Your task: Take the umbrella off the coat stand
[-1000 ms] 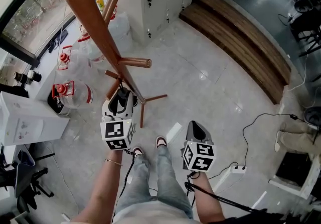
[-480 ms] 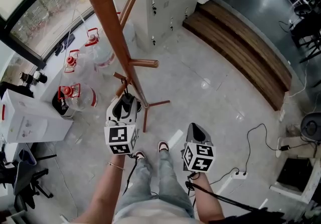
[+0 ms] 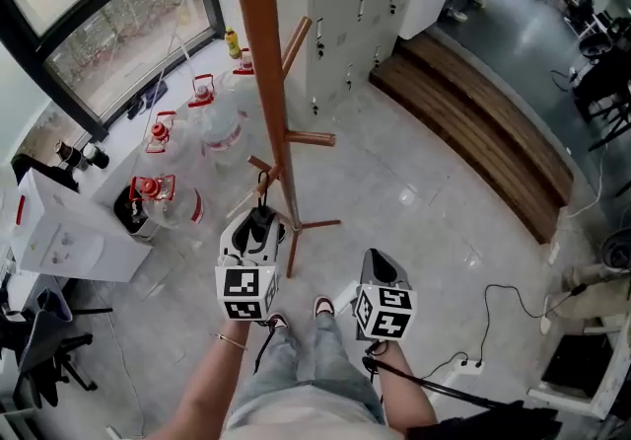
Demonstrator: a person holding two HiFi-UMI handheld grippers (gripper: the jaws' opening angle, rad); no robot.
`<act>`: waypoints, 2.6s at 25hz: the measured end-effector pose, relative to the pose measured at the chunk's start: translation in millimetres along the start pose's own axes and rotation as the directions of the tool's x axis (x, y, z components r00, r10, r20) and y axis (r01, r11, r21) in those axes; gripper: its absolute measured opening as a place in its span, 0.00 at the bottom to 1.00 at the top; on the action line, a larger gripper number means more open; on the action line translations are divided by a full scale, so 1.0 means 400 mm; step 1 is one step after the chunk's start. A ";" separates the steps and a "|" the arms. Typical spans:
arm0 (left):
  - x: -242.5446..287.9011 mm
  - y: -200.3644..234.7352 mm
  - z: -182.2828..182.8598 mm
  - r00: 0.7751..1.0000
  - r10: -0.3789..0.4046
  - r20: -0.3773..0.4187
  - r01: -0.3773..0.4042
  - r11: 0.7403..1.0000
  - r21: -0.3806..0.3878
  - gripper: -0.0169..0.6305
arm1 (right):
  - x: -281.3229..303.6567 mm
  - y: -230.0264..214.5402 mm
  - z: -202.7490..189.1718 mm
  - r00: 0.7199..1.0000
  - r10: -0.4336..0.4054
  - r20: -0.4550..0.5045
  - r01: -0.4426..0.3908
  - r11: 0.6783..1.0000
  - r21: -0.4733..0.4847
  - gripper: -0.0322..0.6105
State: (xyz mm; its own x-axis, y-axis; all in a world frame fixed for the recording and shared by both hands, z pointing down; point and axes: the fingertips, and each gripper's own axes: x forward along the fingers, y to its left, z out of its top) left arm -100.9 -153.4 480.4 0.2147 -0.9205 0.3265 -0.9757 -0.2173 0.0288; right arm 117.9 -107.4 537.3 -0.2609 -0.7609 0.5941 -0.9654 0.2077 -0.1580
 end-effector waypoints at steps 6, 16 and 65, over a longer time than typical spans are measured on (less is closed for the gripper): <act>-0.060 0.023 0.020 1.000 -0.001 0.012 0.001 1.000 -0.003 0.26 | 0.003 0.060 0.049 0.999 0.032 0.027 -0.031 0.998 -0.048 0.06; -0.161 0.091 0.080 0.999 0.042 0.010 -0.041 0.997 -0.066 0.26 | -0.001 0.117 0.192 0.991 0.063 0.117 -0.050 0.992 -0.115 0.06; -0.231 0.282 0.319 0.979 0.164 0.119 -0.154 0.984 -0.090 0.25 | -0.050 0.122 0.452 0.952 -0.005 0.305 0.060 0.983 -0.172 0.06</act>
State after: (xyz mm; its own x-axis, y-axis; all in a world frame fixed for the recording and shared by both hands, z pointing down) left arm -225.4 -134.2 333.0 0.0556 -0.9756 0.2122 -0.9971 -0.0432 0.0627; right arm 75.5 -193.0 375.1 -0.2448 -0.9133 0.3256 -0.9643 0.2642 0.0161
